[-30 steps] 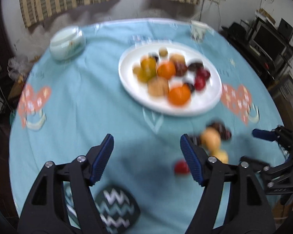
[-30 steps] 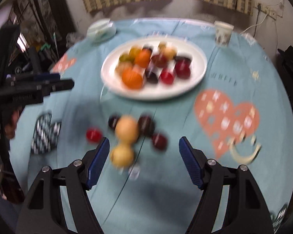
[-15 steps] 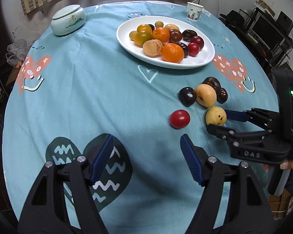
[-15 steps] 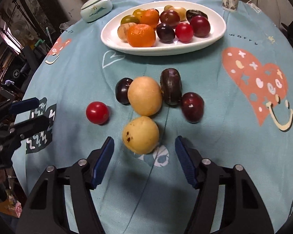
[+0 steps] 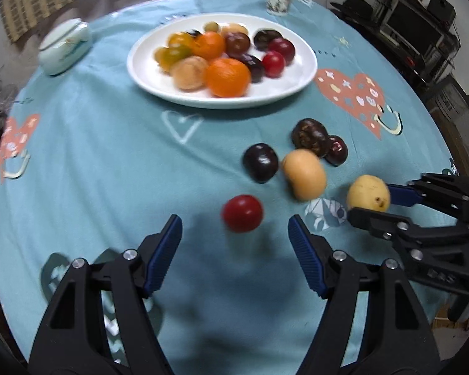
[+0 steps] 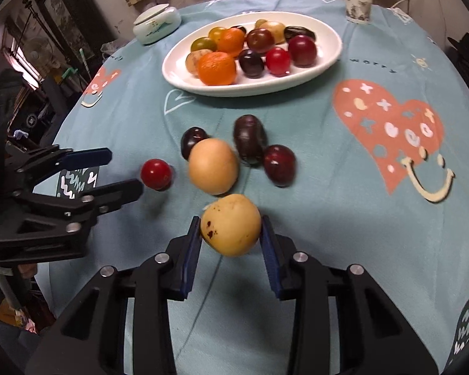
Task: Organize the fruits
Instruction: 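Grasp a red tomato with the left tool while the right tool grasps a yellow pear, then carry the tomato and pear over the white plate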
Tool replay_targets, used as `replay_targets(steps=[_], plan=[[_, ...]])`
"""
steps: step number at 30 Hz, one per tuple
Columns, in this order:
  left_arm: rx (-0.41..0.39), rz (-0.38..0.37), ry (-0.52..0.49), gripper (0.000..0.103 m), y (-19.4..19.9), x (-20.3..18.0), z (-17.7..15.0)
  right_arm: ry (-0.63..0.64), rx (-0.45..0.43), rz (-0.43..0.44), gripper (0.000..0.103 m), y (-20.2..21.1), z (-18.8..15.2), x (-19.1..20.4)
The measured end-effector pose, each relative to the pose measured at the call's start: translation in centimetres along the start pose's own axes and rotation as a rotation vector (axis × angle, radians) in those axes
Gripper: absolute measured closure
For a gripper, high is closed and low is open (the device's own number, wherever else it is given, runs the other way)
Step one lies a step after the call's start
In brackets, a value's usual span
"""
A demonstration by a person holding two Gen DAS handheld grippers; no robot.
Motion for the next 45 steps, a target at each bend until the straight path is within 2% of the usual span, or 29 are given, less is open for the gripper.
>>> replay_targets(steps=[2,4,6,11,13,17,22,29,38,45], plan=[[0.017,0.006,0.002,0.035,-1.0,-0.1,0.0,-0.018,-0.002,0.001,0.066,0.2,-0.1,-0.4],[0.045,-0.002,0.011,0.049,-1.9,0.1,-0.2,-0.033,-0.002,0.001,0.066,0.4,-0.3,-0.7],[0.064,-0.003,0.021,0.056,-2.5,0.5,-0.3,-0.041,0.002,0.007,0.066,0.5,-0.6,-1.1],[0.062,-0.018,0.021,0.056,-3.1,0.6,0.2,-0.048,0.02,0.01,0.066,-0.1,-1.1,-1.1],[0.062,-0.044,0.0,0.071,-3.1,0.2,0.4,-0.045,0.027,0.009,0.066,-0.3,-1.3,-0.9],[0.064,-0.016,-0.024,0.072,-2.4,0.0,0.3,-0.046,0.024,0.009,0.066,0.0,-1.5,-0.9],[-0.023,0.017,-0.038,0.072,1.2,-0.6,1.1,-0.037,0.007,0.016,0.066,0.9,-1.8,-0.1],[-0.1,0.035,-0.038,0.072,5.3,-1.6,1.5,0.0,-0.018,0.036,0.065,2.4,-2.7,2.4],[-0.13,0.057,-0.042,0.072,7.7,-2.0,0.4,0.048,-0.038,0.054,0.065,3.8,-3.4,4.7],[-0.129,0.074,-0.034,0.072,7.8,-1.6,0.3,0.064,-0.028,0.068,0.065,3.5,-3.9,5.4]])
Point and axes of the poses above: each gripper's, at about its wrist camera, not at the fingertips, and y roughly against the way its jaws point, x to its left, z to its top, the point moved 9 cm from there along -y, roughly the way its jaws point, and after that the axes turned 2 degrees about -y, right-handed, at the moved point
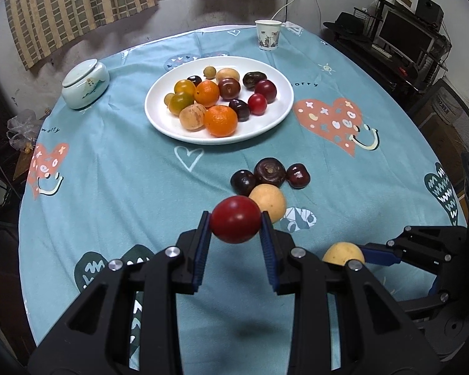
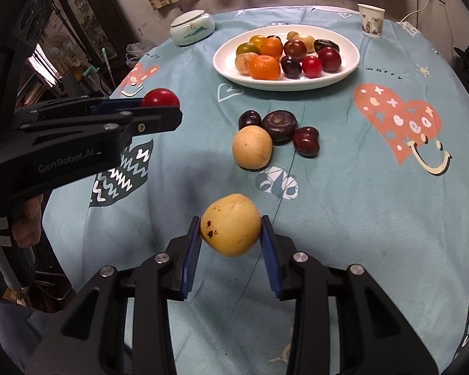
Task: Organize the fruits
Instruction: 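Carry the tomato and pear over the white plate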
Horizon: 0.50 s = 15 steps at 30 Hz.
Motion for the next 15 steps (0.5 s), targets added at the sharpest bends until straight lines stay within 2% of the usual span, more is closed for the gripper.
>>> replay_targets(steps=[15], plan=[[0.044,0.025,0.036,0.071,-2.1,1.5,0.3,-0.022,0.044,0.025,0.065,-1.6,-0.3,-1.1]])
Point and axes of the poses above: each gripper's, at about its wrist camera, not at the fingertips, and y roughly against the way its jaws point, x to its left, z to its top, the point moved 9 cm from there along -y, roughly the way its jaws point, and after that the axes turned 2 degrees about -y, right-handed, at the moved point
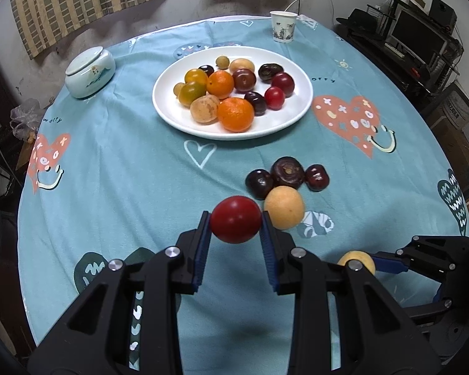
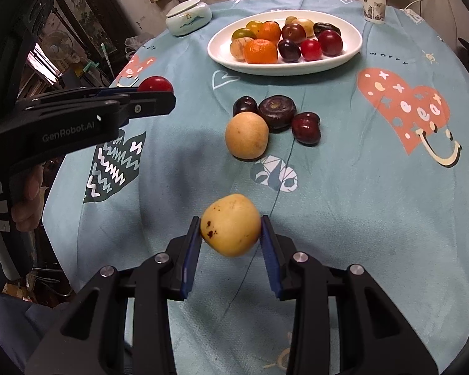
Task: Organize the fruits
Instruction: 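Carry the tomato and pear over the white plate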
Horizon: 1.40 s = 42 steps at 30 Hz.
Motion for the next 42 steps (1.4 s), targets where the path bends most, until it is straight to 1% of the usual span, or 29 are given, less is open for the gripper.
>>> replay_targets(steps=[9,12,17,20,24,28,31,36,42], plan=[[0.016,0.003,0.024,0.071,-0.7,1.0,-0.3,0.002,0.017,0.007,0.065,-0.4,-0.1,0.1],[0.012,0.02,0.054,0.071,-0.7,2.3,-0.4,-0.006,0.012,-0.005,0.065,0.0,-0.2,-0.3],[0.038,0.045,0.11,0.071,-1.0,4.8,-1.9,-0.033,0.014,-0.026,0.065,0.5,-1.1,-1.3],[0.065,0.043,0.121,0.071,-1.3,5.3,-3.1,-0.044,0.019,-0.023,0.065,0.5,-1.7,-1.4],[0.074,0.033,0.107,0.071,-1.6,4.7,-3.2,-0.039,0.033,-0.019,0.065,0.1,-1.9,-1.1],[0.057,0.021,0.077,0.071,-1.3,3.5,-2.4,-0.023,0.036,-0.013,0.065,0.0,-1.6,-0.6],[0.05,0.025,0.06,0.071,-1.3,3.0,-1.6,-0.024,0.04,-0.012,0.065,-0.1,-1.5,-0.6],[0.035,0.025,0.038,0.071,-1.2,2.4,-0.5,-0.024,0.05,-0.006,0.065,-0.4,-1.5,-0.7],[0.036,0.021,0.029,0.071,-1.7,2.0,0.3,-0.018,0.04,0.001,0.065,-0.5,-0.5,-0.6]])
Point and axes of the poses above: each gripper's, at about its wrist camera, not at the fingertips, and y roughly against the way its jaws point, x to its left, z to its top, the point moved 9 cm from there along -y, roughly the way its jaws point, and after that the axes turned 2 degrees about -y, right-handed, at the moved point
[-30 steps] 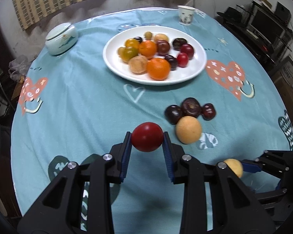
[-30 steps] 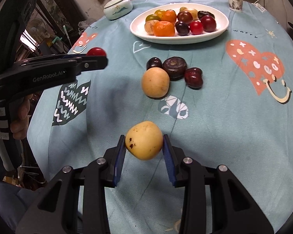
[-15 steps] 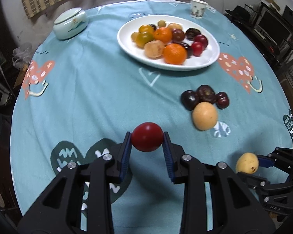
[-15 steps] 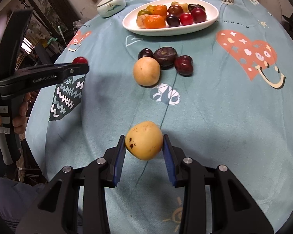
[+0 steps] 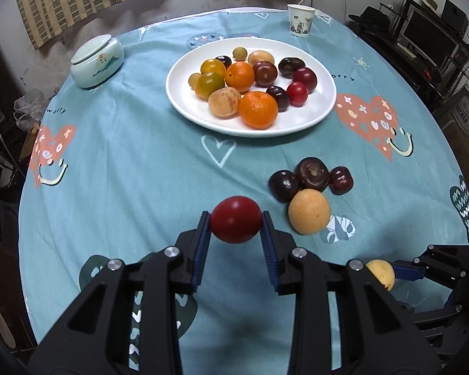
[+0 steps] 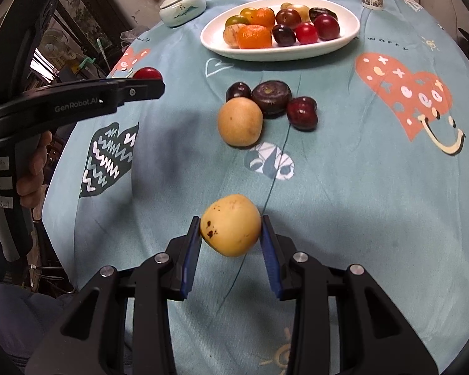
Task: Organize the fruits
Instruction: 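Carry the tomato and pear over the white plate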
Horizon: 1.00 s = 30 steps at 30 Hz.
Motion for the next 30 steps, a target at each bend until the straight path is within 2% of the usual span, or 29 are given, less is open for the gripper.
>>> replay_targets(steps=[6,18,23,30], plan=[[-0.003,0.002,-0.006,0.07,-0.5,-0.1,1.2,0.035,-0.029,-0.01,0.065,0.5,2.7,-0.1],[-0.103,0.018,-0.028,0.07,-0.4,-0.4,9.7,0.098,-0.262,-0.056,0.065,4.8,16.9,-1.7],[-0.127,0.017,-0.018,0.07,-1.3,-0.1,12.7,0.101,-0.277,-0.076,0.065,4.1,20.8,-2.8],[-0.129,-0.006,0.029,0.07,-3.0,1.7,14.8,0.095,-0.278,-0.102,0.065,2.5,23.8,-4.4]])
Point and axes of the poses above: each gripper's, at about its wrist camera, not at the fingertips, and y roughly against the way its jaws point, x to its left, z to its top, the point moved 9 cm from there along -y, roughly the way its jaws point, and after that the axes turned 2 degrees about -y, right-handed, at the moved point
